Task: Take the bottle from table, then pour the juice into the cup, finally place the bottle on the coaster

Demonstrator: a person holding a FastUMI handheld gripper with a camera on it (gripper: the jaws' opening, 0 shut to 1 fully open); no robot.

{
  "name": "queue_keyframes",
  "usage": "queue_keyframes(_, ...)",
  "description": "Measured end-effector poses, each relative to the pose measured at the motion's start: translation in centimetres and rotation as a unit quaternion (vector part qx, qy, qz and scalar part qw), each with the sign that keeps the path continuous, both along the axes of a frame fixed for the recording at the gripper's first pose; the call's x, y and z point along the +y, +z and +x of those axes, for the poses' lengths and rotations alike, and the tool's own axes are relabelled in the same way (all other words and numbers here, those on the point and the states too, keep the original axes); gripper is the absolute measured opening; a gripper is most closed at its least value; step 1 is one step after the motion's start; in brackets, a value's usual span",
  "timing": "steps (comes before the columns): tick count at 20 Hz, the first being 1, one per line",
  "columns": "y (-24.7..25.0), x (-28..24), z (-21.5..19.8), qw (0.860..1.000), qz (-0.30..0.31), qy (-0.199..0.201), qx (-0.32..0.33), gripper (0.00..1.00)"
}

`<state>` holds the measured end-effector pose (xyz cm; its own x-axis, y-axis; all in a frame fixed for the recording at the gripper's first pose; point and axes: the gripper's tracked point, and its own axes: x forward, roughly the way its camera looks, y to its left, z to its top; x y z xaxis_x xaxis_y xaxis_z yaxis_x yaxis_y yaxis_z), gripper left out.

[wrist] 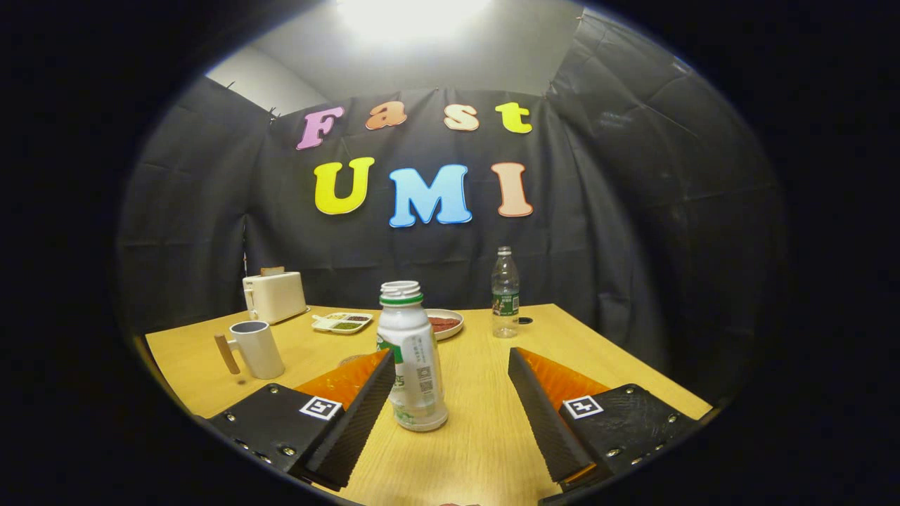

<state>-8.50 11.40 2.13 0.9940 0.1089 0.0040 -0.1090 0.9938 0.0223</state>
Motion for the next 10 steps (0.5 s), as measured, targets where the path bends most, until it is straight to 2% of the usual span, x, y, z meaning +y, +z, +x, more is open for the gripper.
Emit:
queue_keyframes(5,-1.4,2.4,1.8,1.000,-0.006,0.013,0.012,0.99)
queue_keyframes(10,-2.4,3.4,4.2,1.000,-0.012,0.007,0.022,0.99)
